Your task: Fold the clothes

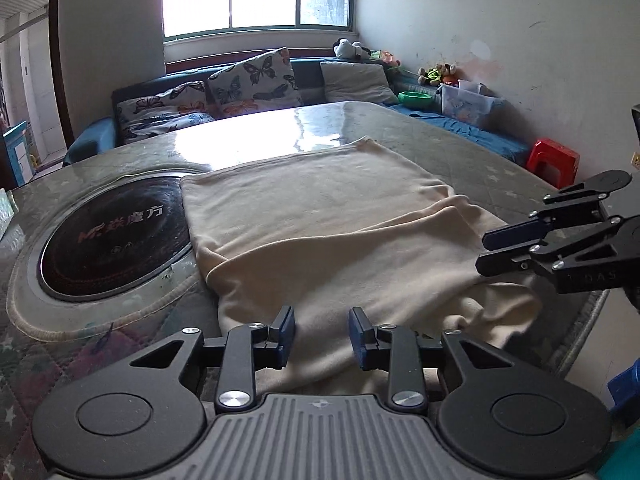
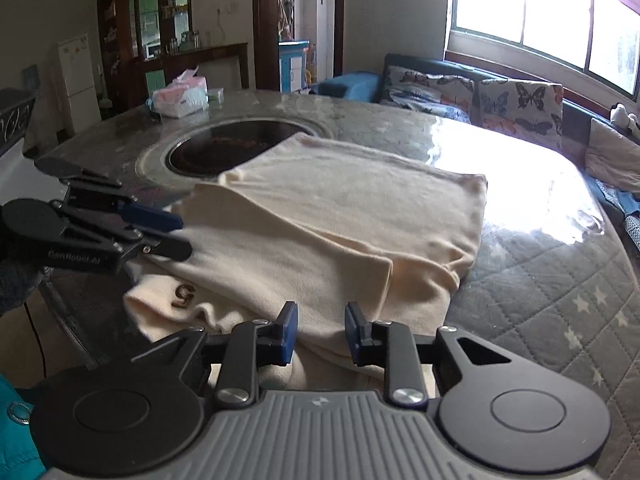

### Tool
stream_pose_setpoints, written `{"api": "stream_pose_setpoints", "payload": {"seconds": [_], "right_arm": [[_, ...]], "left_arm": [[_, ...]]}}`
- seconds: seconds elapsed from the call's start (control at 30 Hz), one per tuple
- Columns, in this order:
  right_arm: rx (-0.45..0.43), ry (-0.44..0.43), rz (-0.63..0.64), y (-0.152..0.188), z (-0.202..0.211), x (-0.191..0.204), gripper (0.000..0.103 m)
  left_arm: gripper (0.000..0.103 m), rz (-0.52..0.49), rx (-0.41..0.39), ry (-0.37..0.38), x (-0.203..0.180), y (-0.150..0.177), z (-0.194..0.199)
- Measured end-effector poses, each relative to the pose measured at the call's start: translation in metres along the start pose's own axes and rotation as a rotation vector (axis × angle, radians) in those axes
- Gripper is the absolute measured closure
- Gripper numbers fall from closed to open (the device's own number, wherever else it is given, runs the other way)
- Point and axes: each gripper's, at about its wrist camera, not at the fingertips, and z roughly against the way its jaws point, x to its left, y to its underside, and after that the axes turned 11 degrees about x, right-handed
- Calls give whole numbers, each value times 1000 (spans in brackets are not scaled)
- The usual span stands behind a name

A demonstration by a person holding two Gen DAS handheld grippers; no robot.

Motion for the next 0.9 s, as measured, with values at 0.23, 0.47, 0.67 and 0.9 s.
{"api": "stream_pose_setpoints", "payload": {"seconds": [0.23, 0.47, 0.67, 0.9], "right_arm": [[8, 1, 1, 3, 1, -2, 74], [14, 28, 52, 6, 19, 2, 66], [36, 58, 117, 17, 33, 8, 60], [60, 82, 192, 28, 40, 15, 54]], "left_arm": [[63, -105, 3, 5, -3, 20, 23], [56, -274, -24, -18, -25, 37, 28], [56, -363, -78, -55, -47, 39, 12], [79, -397, -112, -31, -54, 36, 5]]}}
